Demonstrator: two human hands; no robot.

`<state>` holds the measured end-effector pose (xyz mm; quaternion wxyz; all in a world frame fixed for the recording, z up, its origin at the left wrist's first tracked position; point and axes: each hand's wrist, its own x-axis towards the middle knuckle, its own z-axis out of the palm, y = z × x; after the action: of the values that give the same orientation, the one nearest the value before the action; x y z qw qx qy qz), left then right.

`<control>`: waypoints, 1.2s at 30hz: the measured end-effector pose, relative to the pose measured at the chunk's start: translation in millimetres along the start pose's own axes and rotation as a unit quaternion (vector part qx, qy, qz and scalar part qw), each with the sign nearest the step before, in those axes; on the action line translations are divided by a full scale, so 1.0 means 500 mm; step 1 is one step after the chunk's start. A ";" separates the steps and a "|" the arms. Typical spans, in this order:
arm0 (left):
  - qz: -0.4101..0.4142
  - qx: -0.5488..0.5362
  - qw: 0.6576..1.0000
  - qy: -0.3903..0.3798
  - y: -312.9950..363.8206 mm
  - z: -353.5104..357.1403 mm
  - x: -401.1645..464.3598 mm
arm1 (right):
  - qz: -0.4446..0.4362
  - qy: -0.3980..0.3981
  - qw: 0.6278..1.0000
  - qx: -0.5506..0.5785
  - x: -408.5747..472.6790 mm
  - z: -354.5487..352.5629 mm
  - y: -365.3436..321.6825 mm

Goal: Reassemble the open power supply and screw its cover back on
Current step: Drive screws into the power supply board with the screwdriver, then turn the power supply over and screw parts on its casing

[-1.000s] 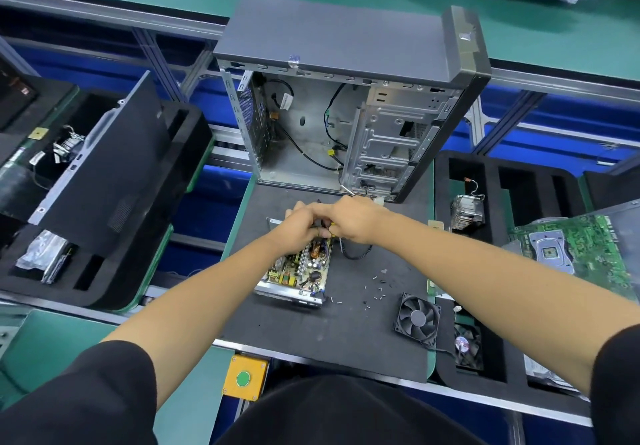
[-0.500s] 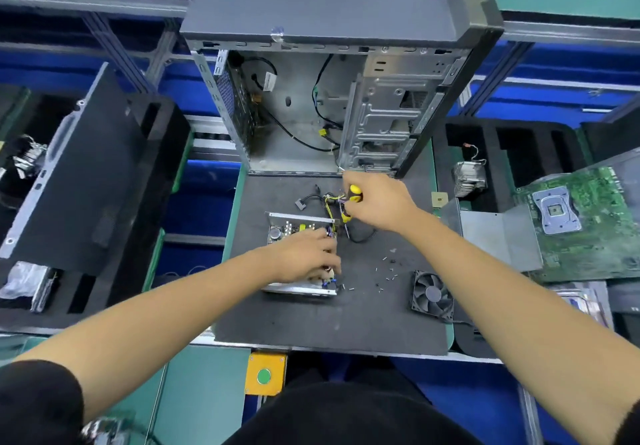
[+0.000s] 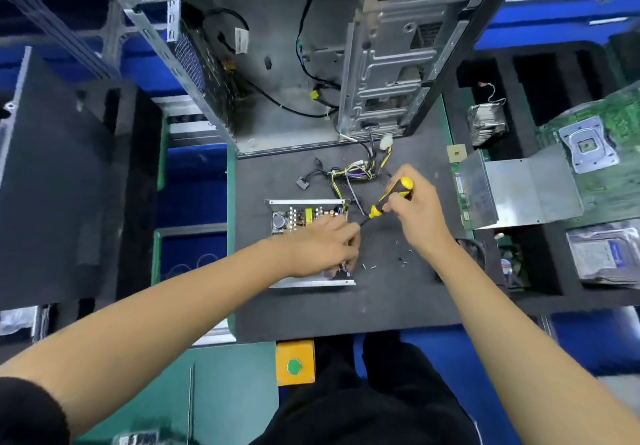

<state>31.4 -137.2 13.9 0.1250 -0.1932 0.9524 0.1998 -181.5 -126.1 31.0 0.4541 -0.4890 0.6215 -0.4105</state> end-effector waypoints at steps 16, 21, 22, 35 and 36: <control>-0.089 0.070 0.989 -0.098 0.075 -0.017 -0.063 | 0.031 -0.059 0.991 -0.114 -0.039 0.008 0.049; -0.177 -0.069 0.956 -0.222 0.105 -0.010 -0.043 | 0.034 -0.072 0.988 -0.134 -0.051 0.003 0.061; -0.186 -0.087 0.954 -0.216 0.110 -0.001 -0.045 | 0.034 -0.072 0.987 -0.140 -0.053 0.003 0.062; -0.219 -0.070 0.973 0.029 0.119 0.004 -0.088 | 0.020 -0.084 0.981 -0.176 -0.048 -0.022 0.024; -0.212 -0.074 0.974 0.024 0.111 -0.016 -0.091 | 0.017 -0.083 0.981 -0.175 -0.046 -0.025 0.019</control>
<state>47.6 -79.5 53.8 0.1272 -0.4039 0.8752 0.2340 -193.4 -101.0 29.0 0.4184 -0.5830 0.6518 -0.2455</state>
